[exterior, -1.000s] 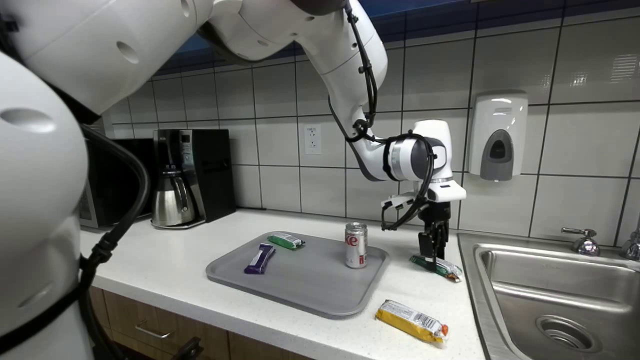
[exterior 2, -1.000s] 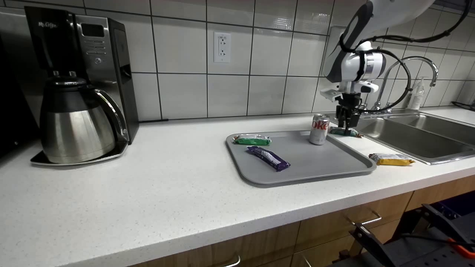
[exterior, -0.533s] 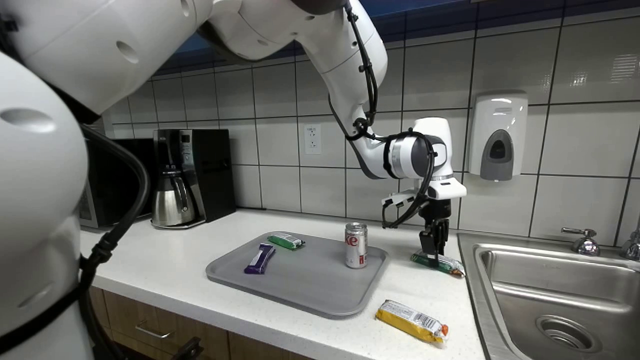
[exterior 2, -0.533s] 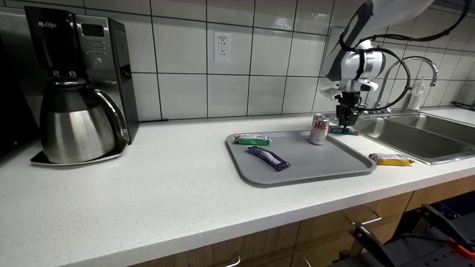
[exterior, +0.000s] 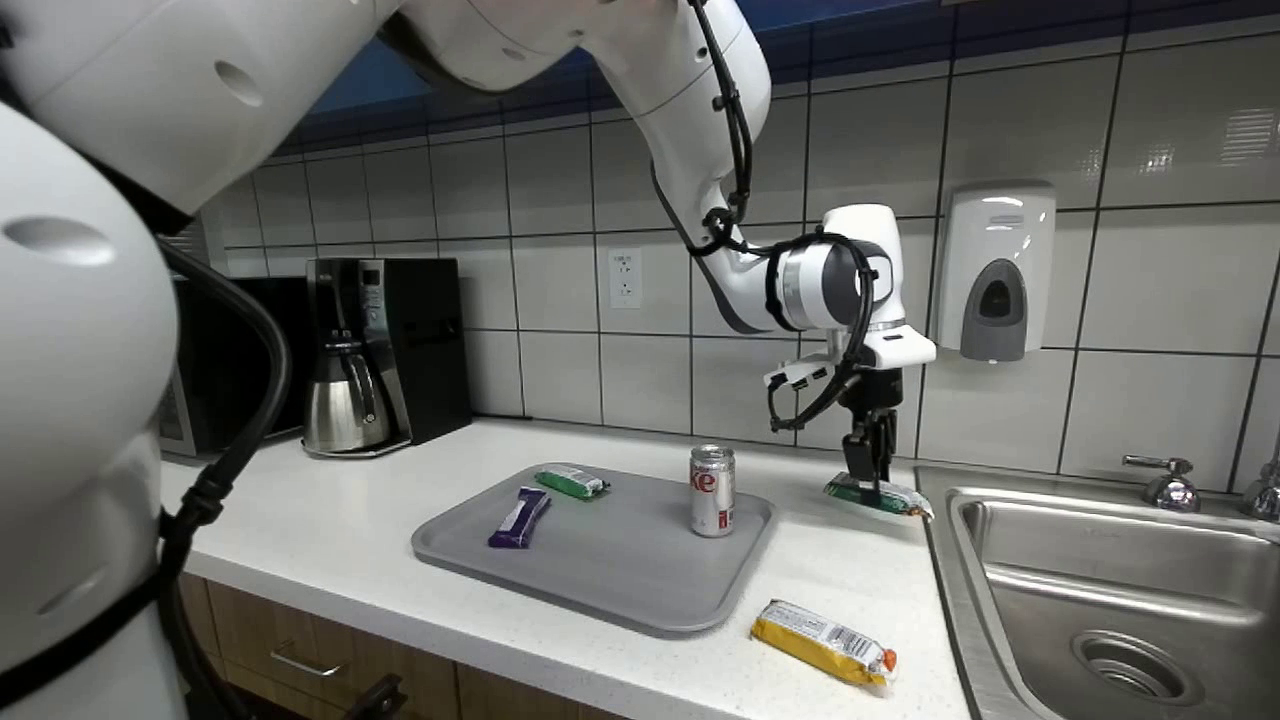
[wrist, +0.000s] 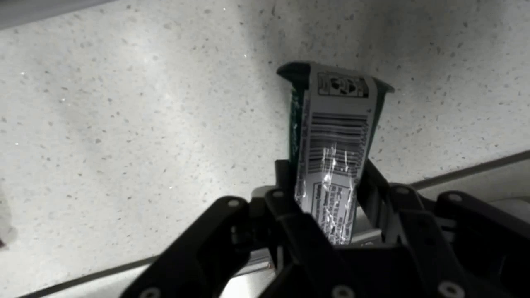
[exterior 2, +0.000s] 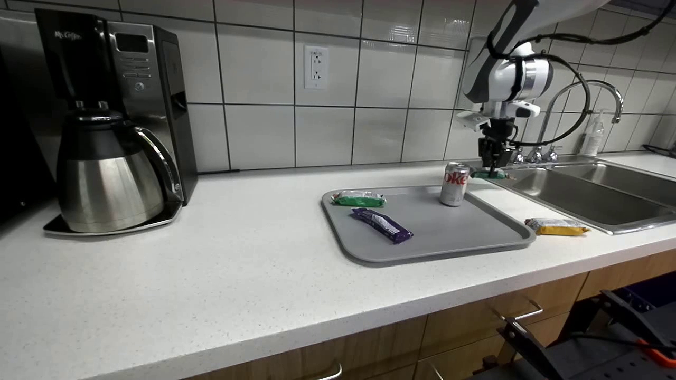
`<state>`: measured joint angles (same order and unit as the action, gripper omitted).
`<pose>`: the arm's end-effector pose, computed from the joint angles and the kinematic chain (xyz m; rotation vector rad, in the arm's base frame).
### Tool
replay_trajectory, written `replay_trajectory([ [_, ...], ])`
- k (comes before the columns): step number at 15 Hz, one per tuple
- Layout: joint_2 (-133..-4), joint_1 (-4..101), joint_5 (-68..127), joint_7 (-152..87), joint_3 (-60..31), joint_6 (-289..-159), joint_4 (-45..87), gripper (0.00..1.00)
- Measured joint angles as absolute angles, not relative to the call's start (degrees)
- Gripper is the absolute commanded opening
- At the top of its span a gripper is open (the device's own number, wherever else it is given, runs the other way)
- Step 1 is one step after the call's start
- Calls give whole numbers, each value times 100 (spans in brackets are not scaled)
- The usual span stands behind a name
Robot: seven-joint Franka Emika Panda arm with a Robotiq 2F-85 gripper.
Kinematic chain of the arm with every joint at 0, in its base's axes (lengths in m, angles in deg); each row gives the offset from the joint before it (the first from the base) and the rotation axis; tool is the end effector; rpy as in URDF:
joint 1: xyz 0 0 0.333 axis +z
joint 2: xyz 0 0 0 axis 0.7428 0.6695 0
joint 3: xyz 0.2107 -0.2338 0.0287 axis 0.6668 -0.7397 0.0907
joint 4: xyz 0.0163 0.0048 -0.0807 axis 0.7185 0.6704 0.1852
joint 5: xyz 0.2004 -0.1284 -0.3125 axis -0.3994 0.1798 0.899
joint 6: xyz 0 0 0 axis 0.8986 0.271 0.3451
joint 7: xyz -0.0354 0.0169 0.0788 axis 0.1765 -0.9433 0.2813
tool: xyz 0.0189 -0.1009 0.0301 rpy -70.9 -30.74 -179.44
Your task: Put the chocolate bars on the tray
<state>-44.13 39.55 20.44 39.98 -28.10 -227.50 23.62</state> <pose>0.6334 -0.2773 0.2164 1.9123 -2.3971 0.1835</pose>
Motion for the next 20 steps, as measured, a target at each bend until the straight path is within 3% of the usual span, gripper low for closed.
replay_trajectory([
  [20,-6076,4813,2974,2959,-2555,-22763,3777,17],
])
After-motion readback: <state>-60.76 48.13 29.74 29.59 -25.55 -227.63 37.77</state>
